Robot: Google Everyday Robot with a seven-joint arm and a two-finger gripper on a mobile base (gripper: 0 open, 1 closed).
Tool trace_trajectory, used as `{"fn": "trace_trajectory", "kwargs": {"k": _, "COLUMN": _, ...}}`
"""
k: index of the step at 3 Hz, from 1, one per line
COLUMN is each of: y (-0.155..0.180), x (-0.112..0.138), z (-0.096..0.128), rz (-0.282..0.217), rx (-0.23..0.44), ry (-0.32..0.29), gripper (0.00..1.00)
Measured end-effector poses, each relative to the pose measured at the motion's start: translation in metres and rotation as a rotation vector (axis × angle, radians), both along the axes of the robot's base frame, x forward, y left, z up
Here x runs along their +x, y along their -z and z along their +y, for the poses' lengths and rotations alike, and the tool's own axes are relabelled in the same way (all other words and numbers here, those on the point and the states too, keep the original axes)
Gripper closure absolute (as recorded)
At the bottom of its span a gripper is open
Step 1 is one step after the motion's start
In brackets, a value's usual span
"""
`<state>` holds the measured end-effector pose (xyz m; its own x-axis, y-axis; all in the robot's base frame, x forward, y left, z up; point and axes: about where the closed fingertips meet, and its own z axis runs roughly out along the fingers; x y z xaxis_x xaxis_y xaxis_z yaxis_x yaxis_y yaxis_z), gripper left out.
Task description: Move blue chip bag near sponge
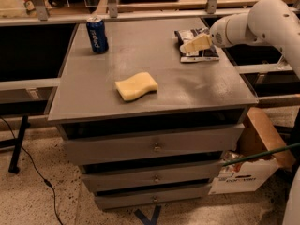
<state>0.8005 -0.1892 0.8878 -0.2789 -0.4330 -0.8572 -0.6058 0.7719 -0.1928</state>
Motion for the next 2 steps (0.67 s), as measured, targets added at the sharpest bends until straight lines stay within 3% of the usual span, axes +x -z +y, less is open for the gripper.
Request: {"fn": "trace_trajectory", "kwargs": {"k": 2, "y": 0.03, "x": 0.006, "z": 0.005, "rz": 0.04, "rx": 0.006, "ry": 0.005, "gripper": 0.0}}
